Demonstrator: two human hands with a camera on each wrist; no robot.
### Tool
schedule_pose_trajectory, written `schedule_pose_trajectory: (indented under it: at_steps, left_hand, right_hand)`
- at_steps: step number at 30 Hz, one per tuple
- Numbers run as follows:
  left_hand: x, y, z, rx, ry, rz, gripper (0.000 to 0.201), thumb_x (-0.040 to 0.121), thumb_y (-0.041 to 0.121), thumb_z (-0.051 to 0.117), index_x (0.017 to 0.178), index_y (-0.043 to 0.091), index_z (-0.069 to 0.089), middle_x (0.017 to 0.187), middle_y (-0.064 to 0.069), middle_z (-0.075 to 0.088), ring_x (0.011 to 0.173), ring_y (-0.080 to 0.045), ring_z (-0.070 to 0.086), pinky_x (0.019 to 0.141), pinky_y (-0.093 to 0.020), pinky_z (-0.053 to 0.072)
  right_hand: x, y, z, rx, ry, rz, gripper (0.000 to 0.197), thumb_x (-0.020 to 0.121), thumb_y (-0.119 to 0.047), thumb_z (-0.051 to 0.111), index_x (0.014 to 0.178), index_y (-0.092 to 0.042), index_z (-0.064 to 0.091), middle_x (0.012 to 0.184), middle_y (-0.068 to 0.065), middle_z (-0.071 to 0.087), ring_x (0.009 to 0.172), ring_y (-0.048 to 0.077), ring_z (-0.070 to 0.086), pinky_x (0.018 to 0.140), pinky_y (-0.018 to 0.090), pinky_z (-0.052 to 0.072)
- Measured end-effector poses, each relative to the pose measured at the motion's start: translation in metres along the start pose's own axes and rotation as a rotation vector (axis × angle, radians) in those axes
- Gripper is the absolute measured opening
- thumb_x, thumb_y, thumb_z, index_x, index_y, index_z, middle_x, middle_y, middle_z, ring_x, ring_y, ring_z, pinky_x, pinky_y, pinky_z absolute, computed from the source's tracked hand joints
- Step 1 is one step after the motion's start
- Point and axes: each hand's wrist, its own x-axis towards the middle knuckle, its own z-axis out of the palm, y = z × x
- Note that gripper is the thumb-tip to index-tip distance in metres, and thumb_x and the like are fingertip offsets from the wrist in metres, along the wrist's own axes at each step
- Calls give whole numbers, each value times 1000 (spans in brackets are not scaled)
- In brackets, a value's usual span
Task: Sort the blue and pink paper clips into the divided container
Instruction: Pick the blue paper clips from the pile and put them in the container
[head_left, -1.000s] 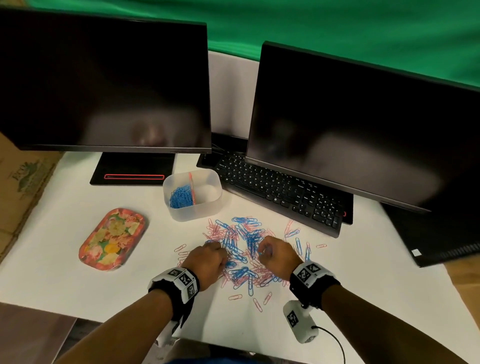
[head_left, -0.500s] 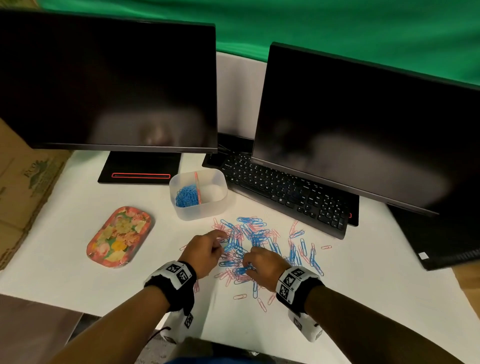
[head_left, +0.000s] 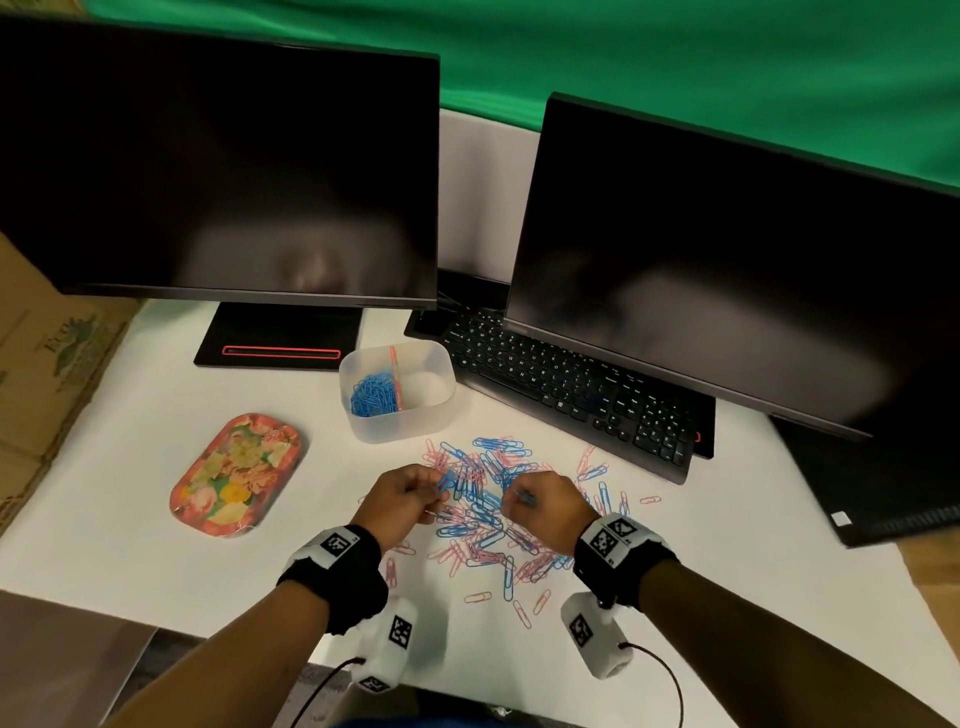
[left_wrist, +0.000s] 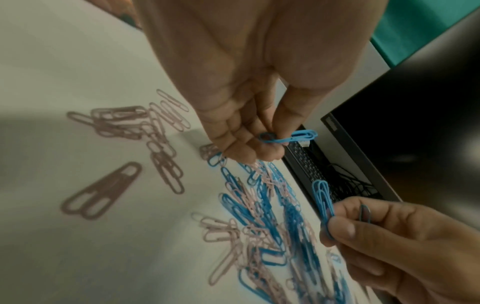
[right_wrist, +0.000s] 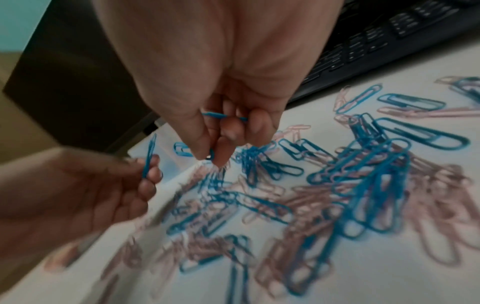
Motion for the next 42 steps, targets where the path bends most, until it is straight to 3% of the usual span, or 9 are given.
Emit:
schedule_pose_trajectory:
  at_steps: [6, 10, 14, 18, 22, 27, 35, 38, 42]
  left_hand:
    - [-6, 16, 3, -248, -11, 31, 22, 92, -5, 50, 108, 0, 64, 79, -11, 65, 65, -18, 57, 61, -27, 49]
    - [-2, 39, -10, -185, 197, 119, 16, 88, -2, 57, 93, 6, 71, 73, -6, 69, 58, -14, 61, 58, -23, 50]
    - [10, 59, -42, -46, 404, 183, 15, 86, 4, 60, 82, 14, 71, 75, -7, 69, 59, -17, 60, 60, -25, 51]
    - [30, 74, -74, 105, 499, 150, 11, 81, 16, 62, 82, 16, 73, 77, -10, 71, 67, -27, 67, 73, -38, 59]
    - [40, 78, -84, 191, 406, 78, 13, 79, 8, 63, 83, 18, 69, 84, -10, 71, 75, -27, 70, 80, -43, 59]
    - [33, 67, -95, 165, 409, 115, 27, 80, -3, 54, 80, 22, 66, 84, -7, 68, 81, -27, 65, 89, -45, 54]
    - [15, 46, -82, 333, 443, 210, 16, 84, 7, 61, 85, 19, 71, 81, 3, 70, 75, -16, 64, 82, -27, 52]
    - [8, 41, -63, 473, 304, 249, 16, 83, 7, 60, 83, 19, 71, 78, 8, 69, 71, -11, 63, 76, -21, 49]
    - [-2, 30, -35, 771, 84, 292, 18, 79, 11, 58, 84, 23, 70, 82, 9, 70, 74, -12, 63, 74, -21, 49]
  right_hand:
    - [12, -26, -10, 314, 31, 36, 8, 82, -11, 71, 83, -3, 69, 73, 0, 64, 66, 7, 54, 68, 17, 44]
    - [28, -74, -13, 424, 55, 12, 5, 82, -2, 68, 81, -7, 69, 66, -2, 63, 46, -5, 47, 53, 7, 38]
    - [65, -116, -6, 338, 80, 29, 13, 79, -8, 67, 72, -20, 67, 75, 4, 67, 48, 5, 45, 50, 16, 37]
    - [109, -147, 9, 251, 116, 142, 7, 73, -9, 71, 78, -14, 72, 62, -2, 58, 48, 10, 45, 46, 19, 37]
    - [138, -159, 11, 175, 0, 167, 13, 76, -10, 67, 68, -20, 63, 76, 2, 63, 65, 19, 60, 48, 23, 44]
    - [145, -171, 6, 238, -110, 125, 26, 80, -2, 61, 106, 0, 66, 82, 10, 66, 70, 20, 66, 70, 33, 60]
    - [123, -164, -5, 292, 32, 78, 28, 80, 6, 56, 102, -5, 69, 91, 14, 67, 84, 31, 69, 84, 46, 57]
    - [102, -137, -15, 146, 58, 48, 25, 80, -3, 55, 84, -24, 68, 87, 9, 72, 77, 27, 70, 77, 38, 59]
    - [61, -89, -18, -155, 16, 68, 21, 85, -12, 55, 79, -25, 70, 84, -3, 70, 76, 15, 67, 74, 22, 55]
